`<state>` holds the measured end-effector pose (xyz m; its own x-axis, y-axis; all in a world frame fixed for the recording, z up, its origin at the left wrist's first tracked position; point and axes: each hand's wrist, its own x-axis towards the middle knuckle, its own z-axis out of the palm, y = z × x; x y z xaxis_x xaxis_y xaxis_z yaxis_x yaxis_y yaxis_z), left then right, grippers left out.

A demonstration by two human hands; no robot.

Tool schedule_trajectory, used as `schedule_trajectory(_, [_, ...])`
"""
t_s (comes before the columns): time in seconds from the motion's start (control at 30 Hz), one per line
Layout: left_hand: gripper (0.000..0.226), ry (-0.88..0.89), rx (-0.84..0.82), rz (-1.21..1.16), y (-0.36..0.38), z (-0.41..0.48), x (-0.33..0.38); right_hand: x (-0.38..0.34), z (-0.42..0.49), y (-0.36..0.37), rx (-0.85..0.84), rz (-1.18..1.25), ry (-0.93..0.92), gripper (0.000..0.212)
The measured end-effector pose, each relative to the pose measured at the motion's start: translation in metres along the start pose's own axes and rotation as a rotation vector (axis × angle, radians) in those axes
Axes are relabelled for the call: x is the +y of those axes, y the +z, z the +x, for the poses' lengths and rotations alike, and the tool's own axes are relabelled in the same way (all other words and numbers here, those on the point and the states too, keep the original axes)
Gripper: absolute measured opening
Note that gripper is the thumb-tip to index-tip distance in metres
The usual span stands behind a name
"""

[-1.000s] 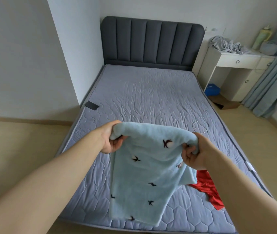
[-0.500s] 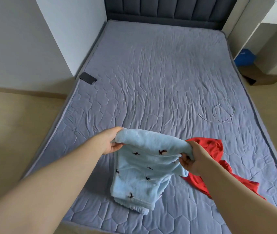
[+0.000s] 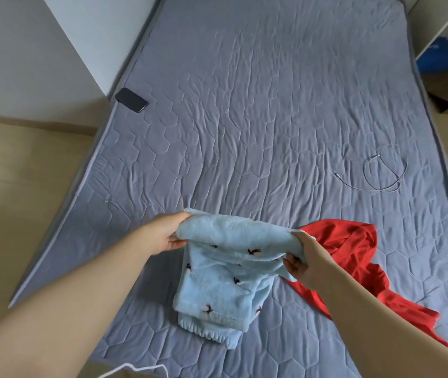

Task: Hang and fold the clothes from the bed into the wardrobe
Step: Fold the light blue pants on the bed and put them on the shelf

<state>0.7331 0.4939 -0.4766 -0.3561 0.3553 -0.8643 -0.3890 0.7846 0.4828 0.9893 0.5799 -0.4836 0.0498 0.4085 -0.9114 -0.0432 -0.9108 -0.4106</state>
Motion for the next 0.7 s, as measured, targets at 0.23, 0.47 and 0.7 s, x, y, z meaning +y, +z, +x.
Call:
schedule_trajectory(0.23, [0.012, -0.042, -0.042, 0.196, -0.021, 0.029, -0.073, 0.068, 0.008, -0.023, 0.062, -0.093, 0.107, 0.016])
schedule_trajectory(0.47, [0.006, -0.023, -0.196, 0.525, -0.048, 0.045, -0.13, 0.161, 0.007, -0.031, 0.18, -0.172, 0.231, 0.017])
schedule_trajectory(0.7, [0.028, -0.043, -0.127, 0.683, -0.057, 0.084, -0.199, 0.239, 0.034, -0.027, 0.284, -0.18, 0.275, 0.015])
